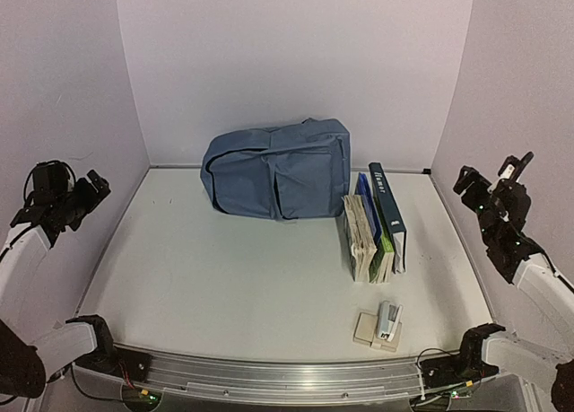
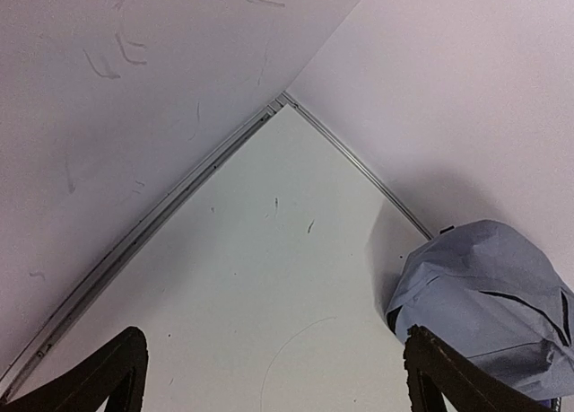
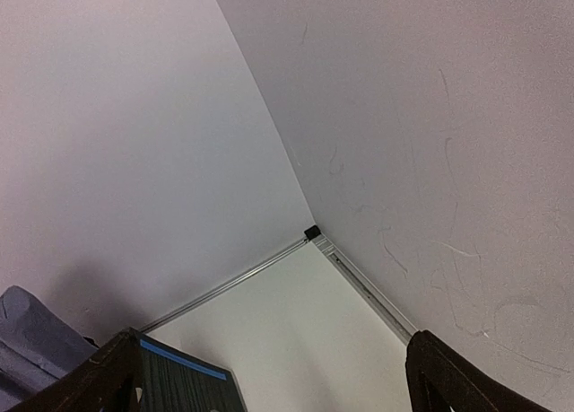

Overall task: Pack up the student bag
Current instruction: Adjust the student bag at the center of the board.

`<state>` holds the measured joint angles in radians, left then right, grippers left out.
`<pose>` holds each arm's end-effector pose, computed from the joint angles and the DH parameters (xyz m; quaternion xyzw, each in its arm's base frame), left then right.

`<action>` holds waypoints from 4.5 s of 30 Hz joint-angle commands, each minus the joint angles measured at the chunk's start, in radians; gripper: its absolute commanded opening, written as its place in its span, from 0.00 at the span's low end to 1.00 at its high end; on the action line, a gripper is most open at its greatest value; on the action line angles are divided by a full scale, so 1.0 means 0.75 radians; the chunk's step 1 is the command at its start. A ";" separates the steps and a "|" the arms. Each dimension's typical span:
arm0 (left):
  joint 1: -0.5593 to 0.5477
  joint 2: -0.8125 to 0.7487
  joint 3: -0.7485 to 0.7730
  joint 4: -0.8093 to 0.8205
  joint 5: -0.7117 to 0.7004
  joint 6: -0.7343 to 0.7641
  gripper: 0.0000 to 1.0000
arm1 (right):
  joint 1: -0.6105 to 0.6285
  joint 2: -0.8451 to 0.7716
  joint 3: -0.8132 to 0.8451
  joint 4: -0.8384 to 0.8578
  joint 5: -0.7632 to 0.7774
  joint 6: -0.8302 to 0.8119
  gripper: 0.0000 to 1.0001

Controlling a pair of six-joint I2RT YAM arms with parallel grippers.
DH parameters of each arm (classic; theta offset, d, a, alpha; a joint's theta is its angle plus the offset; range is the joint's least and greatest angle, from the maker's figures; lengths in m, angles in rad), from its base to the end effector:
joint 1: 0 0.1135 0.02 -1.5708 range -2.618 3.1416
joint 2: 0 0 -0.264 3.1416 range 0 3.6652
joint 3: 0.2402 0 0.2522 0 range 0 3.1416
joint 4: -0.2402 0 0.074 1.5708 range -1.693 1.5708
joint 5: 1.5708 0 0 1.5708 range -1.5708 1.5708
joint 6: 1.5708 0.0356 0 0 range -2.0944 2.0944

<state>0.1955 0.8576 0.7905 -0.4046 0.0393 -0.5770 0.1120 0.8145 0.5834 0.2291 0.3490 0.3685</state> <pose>0.1899 0.0362 0.3068 -0.3117 0.7937 -0.1155 0.5096 0.1986 0.0101 0.3076 0.2108 0.6757 0.0462 0.7049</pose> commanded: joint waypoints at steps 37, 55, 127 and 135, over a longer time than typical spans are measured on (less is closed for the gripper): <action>-0.064 0.234 -0.018 0.107 0.916 -0.066 1.00 | 0.673 1.200 1.107 -0.271 -0.531 -0.243 0.65; -0.415 0.776 -0.004 0.901 0.605 0.230 1.00 | 0.690 1.357 1.153 -0.208 -0.420 -0.258 0.33; -0.727 1.186 1.674 -0.381 0.857 0.641 0.00 | 1.172 0.988 0.971 -0.154 -0.296 -0.174 0.83; -0.756 1.199 1.675 -0.416 0.836 0.660 0.00 | 1.375 1.221 1.149 -0.144 0.090 -0.136 0.80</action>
<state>-0.3676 1.7576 1.9947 -0.6952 0.6766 -0.0996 1.1258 1.6487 1.3604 0.0844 0.2315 0.2422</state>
